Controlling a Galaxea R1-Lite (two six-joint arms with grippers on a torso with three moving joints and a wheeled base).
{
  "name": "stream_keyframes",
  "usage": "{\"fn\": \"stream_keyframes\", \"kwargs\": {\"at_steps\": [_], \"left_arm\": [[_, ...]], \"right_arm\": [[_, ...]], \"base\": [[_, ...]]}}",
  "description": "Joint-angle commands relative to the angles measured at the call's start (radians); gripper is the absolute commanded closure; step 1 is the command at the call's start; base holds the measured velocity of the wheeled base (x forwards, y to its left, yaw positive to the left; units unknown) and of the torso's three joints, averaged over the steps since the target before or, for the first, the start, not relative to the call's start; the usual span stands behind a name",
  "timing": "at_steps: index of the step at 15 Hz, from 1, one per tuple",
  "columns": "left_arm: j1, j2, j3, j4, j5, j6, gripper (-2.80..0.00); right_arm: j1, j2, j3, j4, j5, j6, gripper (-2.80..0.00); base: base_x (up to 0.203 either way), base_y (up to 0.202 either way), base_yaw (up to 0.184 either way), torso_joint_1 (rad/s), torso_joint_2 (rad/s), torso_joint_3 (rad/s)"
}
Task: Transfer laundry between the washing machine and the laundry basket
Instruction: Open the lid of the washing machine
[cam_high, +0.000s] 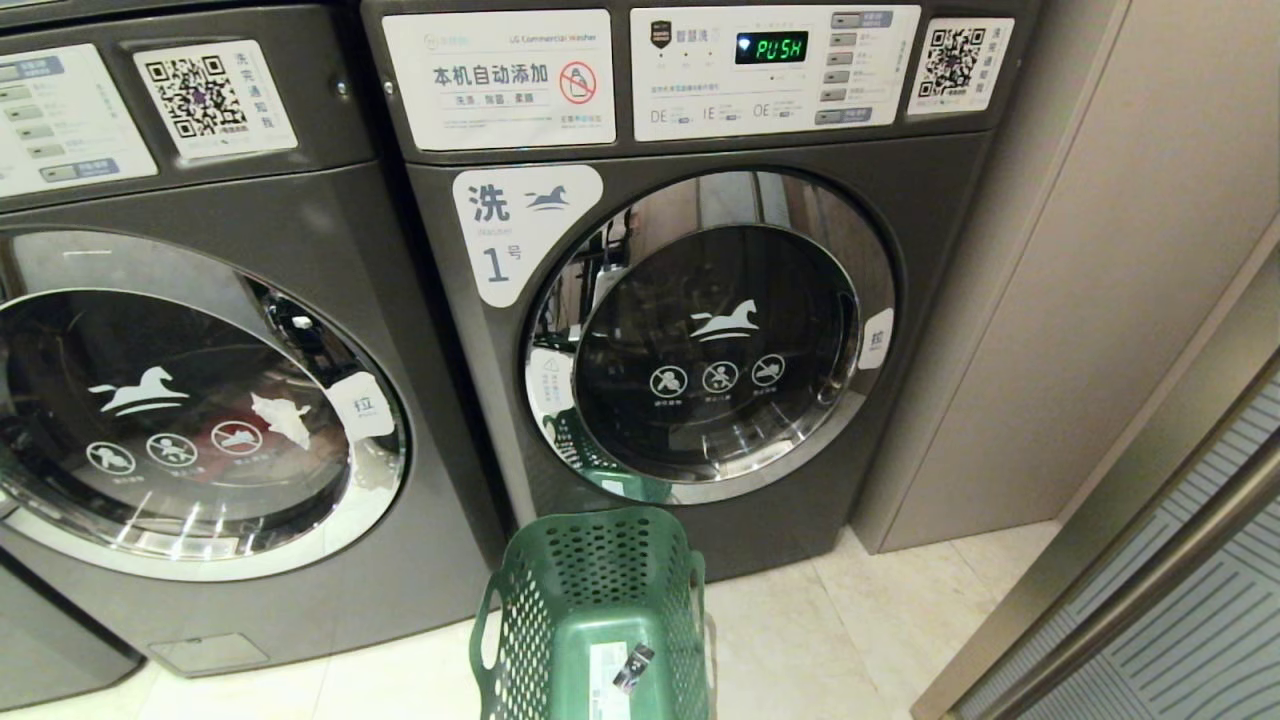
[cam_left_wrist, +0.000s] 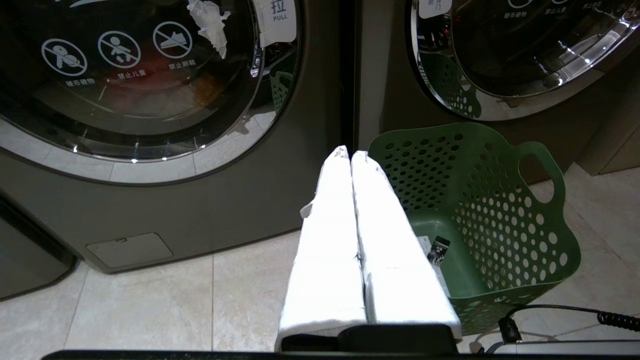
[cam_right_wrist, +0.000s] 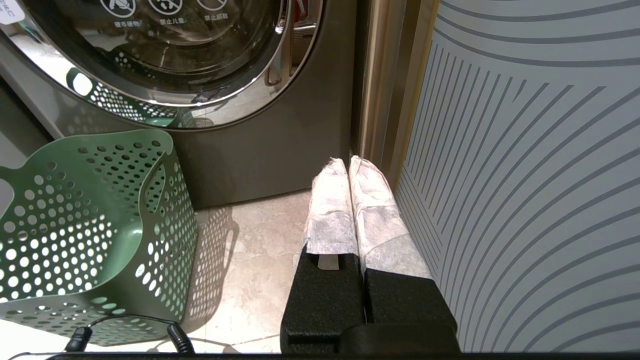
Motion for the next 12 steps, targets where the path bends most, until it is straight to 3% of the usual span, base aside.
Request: {"fn": "stream_keyframes", "kwargs": {"at_steps": [1,3,5,6,9,12], "left_arm": [[0.0,0.0,-0.035,0.0,-0.002,0.003,0.0],[-0.001,0.027,-0.202,0.023,-0.007,0.001,0.0],[-0.009,0.157,-0.39,0.051,-0.01,-0.022,0.0],[-0.016,0.27,-0.456,0.058,-0.012,-0.046,-2.8],[-0.049,0.537,-0.553,0.055,-0.018,-0.168,-2.8],[-0.059,0.815,-0.536,-0.006,-0.02,-0.3,-2.8]], "right_arm": [[0.0,0.002,0.0,0.0,0.0,0.0,0.0],[0.0,0.002,0.0,0.0,0.0,0.0,0.0],[0.0,0.002,0.0,0.0,0.0,0.001,0.0],[0.0,0.002,0.0,0.0,0.0,0.001,0.0],[0.0,0.002,0.0,0.0,0.0,0.001,0.0],[0.0,0.002,0.0,0.0,0.0,0.0,0.0]], "base": [[0.0,0.0,0.0,0.0,0.0,0.0],[0.0,0.0,0.0,0.0,0.0,0.0],[0.0,0.0,0.0,0.0,0.0,0.0],[0.0,0.0,0.0,0.0,0.0,0.0],[0.0,0.0,0.0,0.0,0.0,0.0],[0.0,0.0,0.0,0.0,0.0,0.0]]}}
